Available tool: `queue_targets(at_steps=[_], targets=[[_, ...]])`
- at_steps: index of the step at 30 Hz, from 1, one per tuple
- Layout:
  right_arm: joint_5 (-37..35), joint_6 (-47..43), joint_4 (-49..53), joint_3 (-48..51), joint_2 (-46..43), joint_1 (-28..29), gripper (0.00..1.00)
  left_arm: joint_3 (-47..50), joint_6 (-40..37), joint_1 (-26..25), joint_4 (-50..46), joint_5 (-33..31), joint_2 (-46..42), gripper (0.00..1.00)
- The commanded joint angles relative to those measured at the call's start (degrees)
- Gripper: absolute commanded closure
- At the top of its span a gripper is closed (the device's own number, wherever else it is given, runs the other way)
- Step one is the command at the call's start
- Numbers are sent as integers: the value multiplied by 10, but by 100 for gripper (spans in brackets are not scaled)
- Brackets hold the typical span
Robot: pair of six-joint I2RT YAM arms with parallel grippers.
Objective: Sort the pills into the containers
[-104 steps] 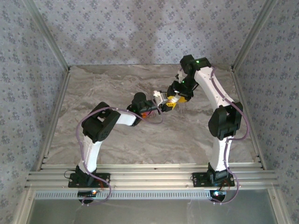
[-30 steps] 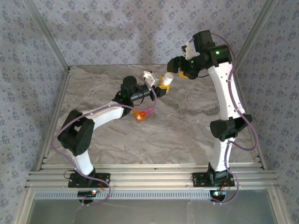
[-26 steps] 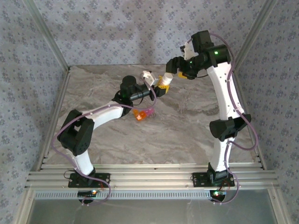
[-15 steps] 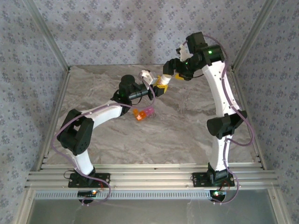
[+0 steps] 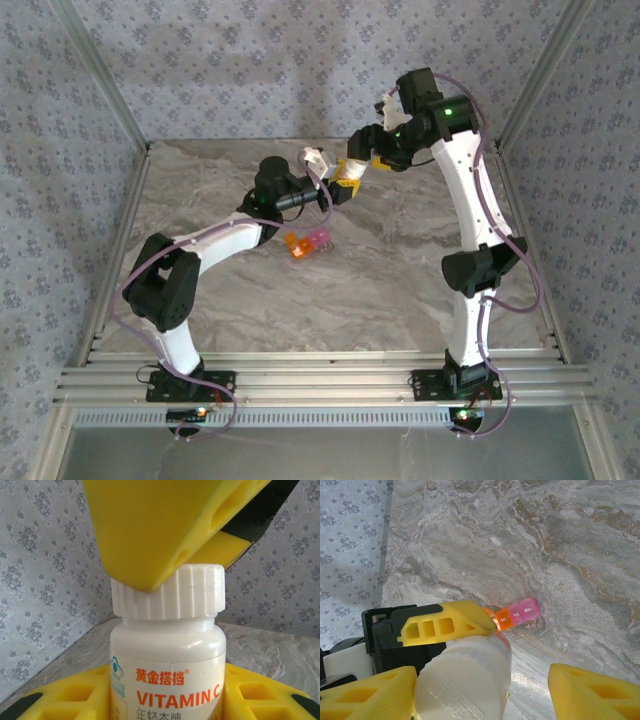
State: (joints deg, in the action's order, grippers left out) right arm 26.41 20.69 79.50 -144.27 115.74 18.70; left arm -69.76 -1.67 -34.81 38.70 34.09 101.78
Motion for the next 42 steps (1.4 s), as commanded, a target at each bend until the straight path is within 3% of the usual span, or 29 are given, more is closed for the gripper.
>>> queue_targets(at_steps=[1, 13, 27, 31, 36, 42], targets=[[11, -5, 7, -19, 6, 3, 32, -24, -11, 3, 6, 13, 7, 100], [-4, 3, 7, 11, 2, 10, 49, -41, -5, 3, 5, 0, 16, 100], [-126, 194, -159, 229, -111, 66, 59, -37, 20, 0, 50, -71, 20, 100], [-126, 209, -175, 248, -123, 71, 55, -32, 19, 1, 56, -80, 20, 100], [-114, 185, -178, 234, -137, 45, 34, -26, 19, 6, 56, -79, 16, 100], [-38, 119, -213, 236, -173, 19, 23, -27, 22, 13, 49, -65, 12, 100]])
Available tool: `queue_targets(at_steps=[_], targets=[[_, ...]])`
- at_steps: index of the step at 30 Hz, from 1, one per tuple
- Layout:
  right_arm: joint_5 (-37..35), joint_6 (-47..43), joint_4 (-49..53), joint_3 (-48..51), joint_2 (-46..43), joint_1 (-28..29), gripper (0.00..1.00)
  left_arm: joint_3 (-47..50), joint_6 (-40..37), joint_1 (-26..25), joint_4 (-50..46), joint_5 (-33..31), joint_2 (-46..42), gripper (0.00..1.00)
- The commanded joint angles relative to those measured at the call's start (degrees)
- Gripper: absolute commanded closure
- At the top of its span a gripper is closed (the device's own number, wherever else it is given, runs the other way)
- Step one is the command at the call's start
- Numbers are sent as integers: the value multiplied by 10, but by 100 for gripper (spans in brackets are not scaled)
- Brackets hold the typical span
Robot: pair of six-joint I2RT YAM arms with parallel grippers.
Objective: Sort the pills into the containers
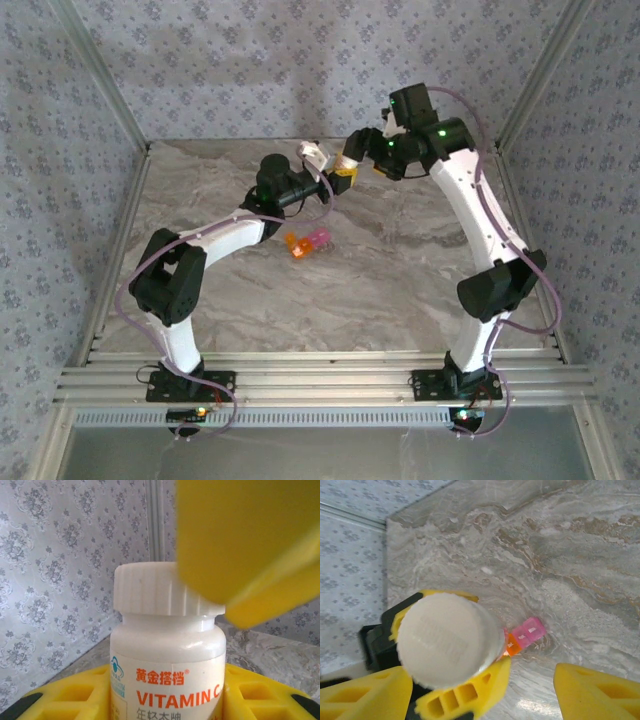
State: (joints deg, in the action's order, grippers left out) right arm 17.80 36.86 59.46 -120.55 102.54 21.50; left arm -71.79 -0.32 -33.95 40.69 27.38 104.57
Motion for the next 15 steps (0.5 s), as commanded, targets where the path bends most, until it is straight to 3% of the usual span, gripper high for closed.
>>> queue_targets(at_steps=[1, 7, 15], targets=[[60, -57, -16, 1, -47, -12, 22, -7, 10, 5, 28, 6, -16, 100], [98, -99, -45, 9, -67, -42, 22, -15, 20, 12, 14, 47, -22, 100], [113, -187, 18, -88, 1, -52, 23, -31, 42, 15, 4, 99, -22, 100]])
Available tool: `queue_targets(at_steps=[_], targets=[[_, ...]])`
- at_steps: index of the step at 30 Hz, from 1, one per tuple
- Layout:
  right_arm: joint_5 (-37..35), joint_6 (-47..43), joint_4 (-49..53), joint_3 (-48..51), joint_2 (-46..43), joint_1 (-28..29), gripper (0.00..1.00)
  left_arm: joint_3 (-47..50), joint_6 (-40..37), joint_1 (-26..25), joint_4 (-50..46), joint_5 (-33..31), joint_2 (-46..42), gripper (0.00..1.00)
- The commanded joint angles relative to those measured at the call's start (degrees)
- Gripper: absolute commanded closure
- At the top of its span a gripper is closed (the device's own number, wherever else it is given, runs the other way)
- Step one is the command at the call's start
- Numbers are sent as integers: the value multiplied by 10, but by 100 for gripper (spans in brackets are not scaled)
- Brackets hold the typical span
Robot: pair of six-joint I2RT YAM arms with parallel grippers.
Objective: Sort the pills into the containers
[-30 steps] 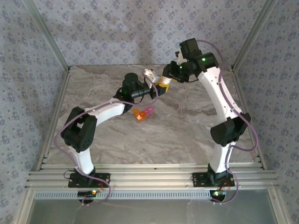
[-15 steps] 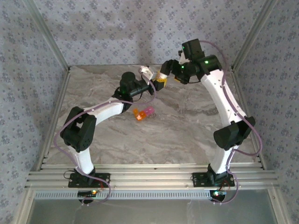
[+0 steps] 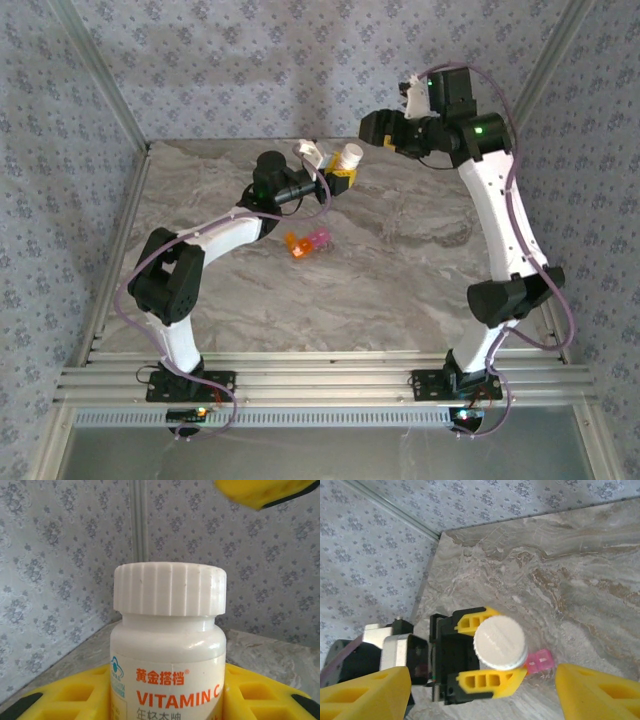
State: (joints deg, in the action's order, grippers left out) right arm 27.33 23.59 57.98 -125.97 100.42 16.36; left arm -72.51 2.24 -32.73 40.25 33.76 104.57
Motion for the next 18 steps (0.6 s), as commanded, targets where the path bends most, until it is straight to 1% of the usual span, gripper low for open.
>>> queue_targets(at_steps=[1, 6, 18], targets=[[18, -58, 41, -46, 29, -1, 23, -27, 18, 3, 6, 39, -21, 100], [30, -67, 68, -81, 56, 3, 23, -29, 23, 3, 5, 46, -20, 100], [19, -71, 93, -86, 81, 24, 26, -22, 21, 1, 3, 48, -28, 100]])
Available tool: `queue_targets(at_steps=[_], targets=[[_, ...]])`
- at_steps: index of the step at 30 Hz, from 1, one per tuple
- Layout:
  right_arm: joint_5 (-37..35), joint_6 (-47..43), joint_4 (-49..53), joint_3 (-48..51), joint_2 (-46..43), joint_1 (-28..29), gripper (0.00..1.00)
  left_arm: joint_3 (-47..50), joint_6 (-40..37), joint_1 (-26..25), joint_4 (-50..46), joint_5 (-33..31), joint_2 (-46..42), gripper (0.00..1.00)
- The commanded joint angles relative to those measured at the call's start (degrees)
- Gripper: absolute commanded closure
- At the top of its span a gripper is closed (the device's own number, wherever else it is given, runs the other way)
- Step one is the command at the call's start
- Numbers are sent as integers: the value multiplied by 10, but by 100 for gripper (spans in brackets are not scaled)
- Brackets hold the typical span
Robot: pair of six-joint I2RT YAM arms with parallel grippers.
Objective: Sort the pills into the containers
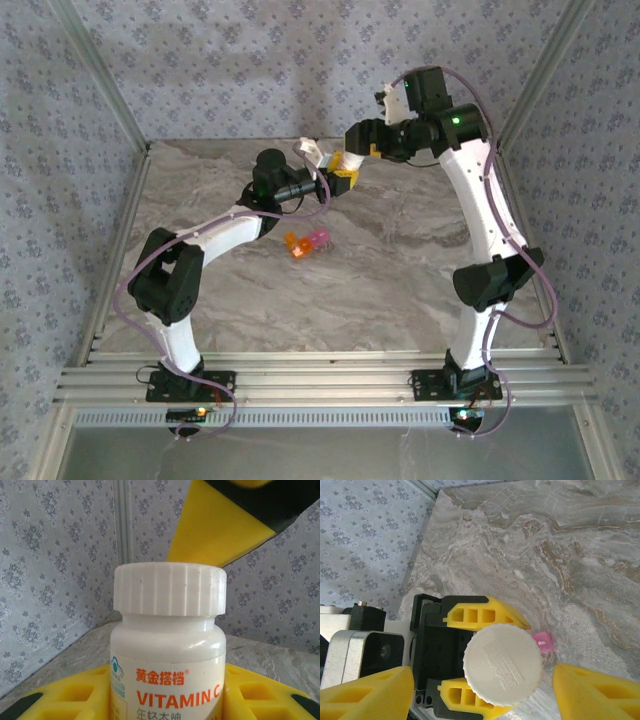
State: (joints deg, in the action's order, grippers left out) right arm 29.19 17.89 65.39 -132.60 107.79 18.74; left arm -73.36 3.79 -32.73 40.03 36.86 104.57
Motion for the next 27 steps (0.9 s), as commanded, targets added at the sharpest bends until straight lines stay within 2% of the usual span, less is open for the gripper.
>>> queue_targets(at_steps=[1, 19, 23, 27], targets=[[0, -13, 19, -19, 8, 1, 27, -13, 4, 1, 6, 17, -29, 100], [-3, -4, 17, -16, 19, -5, 35, -7, 0, -5, 4, 17, -39, 100], [-3, -2, 16, -15, 21, -6, 39, -7, -4, -7, 1, 17, -40, 100], [-3, -1, 18, -15, 22, -6, 48, -6, -6, -9, -2, 17, -42, 100]])
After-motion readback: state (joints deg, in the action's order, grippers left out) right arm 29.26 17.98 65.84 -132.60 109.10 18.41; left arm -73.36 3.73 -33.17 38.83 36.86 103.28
